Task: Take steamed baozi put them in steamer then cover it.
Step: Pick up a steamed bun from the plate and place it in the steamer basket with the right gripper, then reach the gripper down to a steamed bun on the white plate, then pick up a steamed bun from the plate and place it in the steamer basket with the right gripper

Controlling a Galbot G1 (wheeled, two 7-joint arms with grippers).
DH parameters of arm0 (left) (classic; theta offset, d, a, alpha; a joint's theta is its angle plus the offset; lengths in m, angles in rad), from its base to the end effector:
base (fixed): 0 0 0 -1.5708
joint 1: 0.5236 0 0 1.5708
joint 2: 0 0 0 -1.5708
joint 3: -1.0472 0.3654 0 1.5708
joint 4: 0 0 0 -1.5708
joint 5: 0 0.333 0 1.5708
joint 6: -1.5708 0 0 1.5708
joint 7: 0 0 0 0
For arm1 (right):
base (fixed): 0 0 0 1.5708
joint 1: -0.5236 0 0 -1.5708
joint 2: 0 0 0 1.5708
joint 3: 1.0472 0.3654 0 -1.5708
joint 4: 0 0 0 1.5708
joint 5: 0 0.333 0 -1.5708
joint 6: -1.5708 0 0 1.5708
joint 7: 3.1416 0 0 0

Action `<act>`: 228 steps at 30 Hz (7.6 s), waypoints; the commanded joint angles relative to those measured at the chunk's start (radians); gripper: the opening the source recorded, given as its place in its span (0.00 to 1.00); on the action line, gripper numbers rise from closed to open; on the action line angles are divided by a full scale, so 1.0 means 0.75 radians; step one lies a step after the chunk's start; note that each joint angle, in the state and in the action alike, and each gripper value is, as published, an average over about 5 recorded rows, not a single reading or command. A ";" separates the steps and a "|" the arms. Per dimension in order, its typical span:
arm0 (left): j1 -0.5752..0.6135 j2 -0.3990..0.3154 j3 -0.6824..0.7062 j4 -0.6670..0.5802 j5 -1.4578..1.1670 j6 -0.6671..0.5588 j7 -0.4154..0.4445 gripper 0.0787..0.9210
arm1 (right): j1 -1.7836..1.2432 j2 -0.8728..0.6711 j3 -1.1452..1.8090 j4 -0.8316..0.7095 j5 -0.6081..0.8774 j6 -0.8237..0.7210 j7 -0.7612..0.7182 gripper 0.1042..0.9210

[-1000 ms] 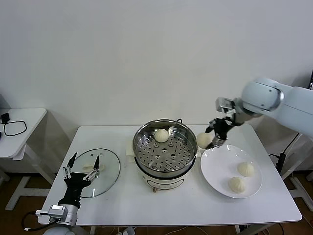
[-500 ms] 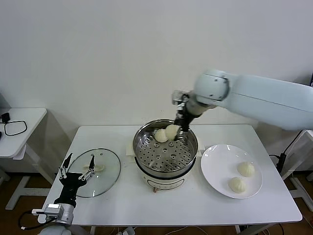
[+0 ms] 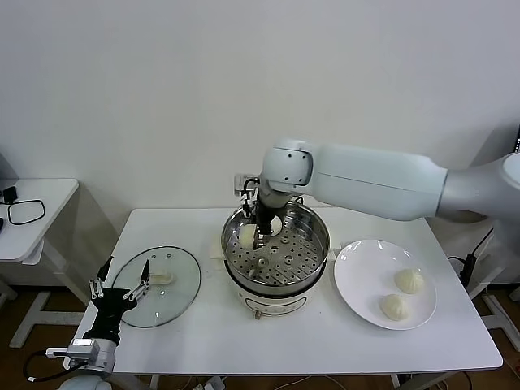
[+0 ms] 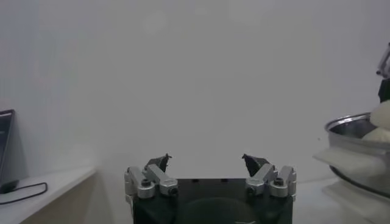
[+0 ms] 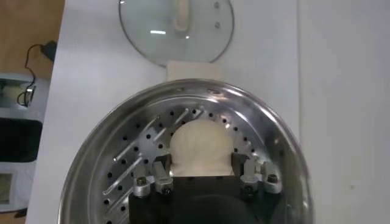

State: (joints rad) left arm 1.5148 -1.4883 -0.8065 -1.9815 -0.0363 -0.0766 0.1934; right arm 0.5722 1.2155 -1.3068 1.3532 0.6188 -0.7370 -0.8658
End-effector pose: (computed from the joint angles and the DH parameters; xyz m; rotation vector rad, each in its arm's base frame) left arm 0.1604 0.1041 -0.3327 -0.0352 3.1112 0.2634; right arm 0.5227 0.1425 -0.0581 1.3712 -1.4441 1.3009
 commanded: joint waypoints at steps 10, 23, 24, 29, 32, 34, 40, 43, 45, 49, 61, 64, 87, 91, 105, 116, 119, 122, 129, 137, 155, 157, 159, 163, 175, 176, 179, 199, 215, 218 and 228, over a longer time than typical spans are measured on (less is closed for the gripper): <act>0.000 -0.001 -0.007 0.011 -0.001 -0.004 0.005 0.88 | -0.090 0.101 0.002 -0.124 -0.079 0.002 -0.050 0.69; 0.008 -0.006 0.002 0.006 0.002 -0.004 0.004 0.88 | 0.011 -0.139 0.090 0.026 -0.062 0.042 -0.128 0.88; 0.009 -0.006 0.004 0.003 0.002 -0.004 0.003 0.88 | 0.038 -0.186 0.094 0.056 -0.053 0.048 -0.143 0.88; 0.016 -0.008 0.016 -0.016 0.005 -0.001 0.000 0.88 | 0.184 -0.486 0.049 0.206 -0.057 0.154 -0.278 0.88; 0.022 -0.008 0.022 -0.026 0.010 -0.001 -0.001 0.88 | 0.244 -0.674 0.004 0.257 -0.130 0.296 -0.385 0.88; 0.025 -0.007 0.026 -0.031 0.015 -0.001 -0.003 0.88 | 0.261 -0.778 -0.016 0.271 -0.187 0.380 -0.451 0.88; 0.037 -0.012 0.046 -0.050 0.024 -0.002 -0.006 0.88 | 0.212 -1.039 -0.023 0.261 -0.365 0.633 -0.621 0.88; 0.042 -0.018 0.054 -0.061 0.027 -0.002 -0.007 0.88 | 0.141 -1.116 -0.018 0.256 -0.481 0.701 -0.652 0.88; 0.045 -0.022 0.059 -0.067 0.029 -0.003 -0.007 0.88 | 0.051 -1.154 0.016 0.244 -0.565 0.734 -0.661 0.88; 0.051 -0.029 0.068 -0.074 0.036 -0.006 -0.008 0.88 | -0.167 -1.183 0.165 0.198 -0.702 0.785 -0.672 0.88; 0.047 -0.034 0.075 -0.072 0.041 -0.008 -0.012 0.88 | -0.627 -1.020 0.513 0.038 -0.943 0.834 -0.605 0.88; 0.044 -0.033 0.075 -0.069 0.041 -0.007 -0.012 0.88 | -0.693 -0.974 0.548 0.001 -0.947 0.834 -0.568 0.88; 0.027 -0.030 0.085 -0.027 0.053 -0.008 -0.014 0.88 | -0.795 -0.855 0.580 -0.073 -0.992 0.828 -0.533 0.88; 0.026 -0.029 0.084 -0.022 0.054 -0.009 -0.014 0.88 | -0.812 -0.838 0.596 -0.085 -1.004 0.828 -0.522 0.88; 0.023 -0.030 0.079 -0.019 0.055 -0.010 -0.014 0.88 | -0.848 -0.835 0.637 -0.087 -1.051 0.826 -0.563 0.86; 0.021 -0.030 0.083 -0.021 0.055 -0.009 -0.018 0.88 | -0.848 -0.837 0.646 -0.086 -1.059 0.825 -0.561 0.74; 0.021 -0.030 0.083 -0.020 0.055 -0.009 -0.018 0.88 | -0.849 -0.838 0.647 -0.084 -1.061 0.825 -0.561 0.70; 0.021 -0.031 0.084 -0.023 0.055 -0.009 -0.019 0.88 | -0.849 -0.841 0.649 -0.081 -1.063 0.826 -0.563 0.69; 0.023 -0.031 0.087 -0.036 0.055 -0.008 -0.022 0.88 | -0.783 -0.876 0.631 -0.035 -0.982 0.813 -0.577 0.69; 0.031 -0.024 0.091 -0.059 0.055 -0.002 -0.026 0.88 | -0.326 -0.953 0.428 0.061 -0.784 0.812 -0.634 0.69; 0.049 -0.018 0.087 -0.102 0.053 0.005 -0.028 0.88 | 0.399 -0.538 -0.029 0.270 -0.791 1.460 -0.491 0.69; 0.047 -0.016 0.081 -0.100 0.051 0.005 -0.027 0.88 | 0.392 -0.473 -0.036 0.264 -0.859 1.510 -0.446 0.69; 0.044 -0.015 0.075 -0.094 0.050 0.005 -0.026 0.88 | 0.378 -0.411 -0.039 0.246 -0.915 1.555 -0.402 0.69; 0.037 -0.013 0.063 -0.079 0.047 0.006 -0.022 0.88 | 0.339 -0.294 -0.061 0.194 -1.005 1.649 -0.326 0.69; 0.021 -0.009 0.027 -0.028 0.039 0.002 -0.009 0.88 | 0.150 -0.157 -0.064 0.176 -1.212 1.792 -0.162 0.69; 0.020 -0.009 0.024 -0.026 0.038 0.002 -0.008 0.88 | 0.134 -0.158 -0.065 0.188 -1.216 1.793 -0.157 0.69; 0.018 -0.007 0.019 -0.020 0.036 0.002 -0.007 0.88 | 0.098 -0.169 -0.069 0.222 -1.221 1.793 -0.143 0.69; 0.005 -0.005 0.021 0.007 0.038 0.003 -0.009 0.88 | 0.051 -0.190 -0.121 0.342 -1.127 1.741 -0.148 0.69; 0.009 -0.008 0.016 0.001 0.038 0.001 -0.007 0.88 | -0.009 -0.175 -0.102 0.293 -1.145 1.697 -0.240 0.70; 0.011 -0.009 0.018 -0.002 0.039 0.002 -0.008 0.88 | 0.011 -0.199 -0.089 0.309 -1.122 1.682 -0.240 0.75; 0.020 -0.011 0.039 -0.027 0.044 0.003 -0.013 0.88 | 0.260 -0.486 -0.037 0.382 -0.893 1.627 -0.308 0.88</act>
State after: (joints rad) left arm 1.5276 -1.4965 -0.7834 -1.9926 -0.0050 -0.0754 0.1849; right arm 0.6449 1.0063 -1.3577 1.6119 -0.1742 0.5189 -1.0529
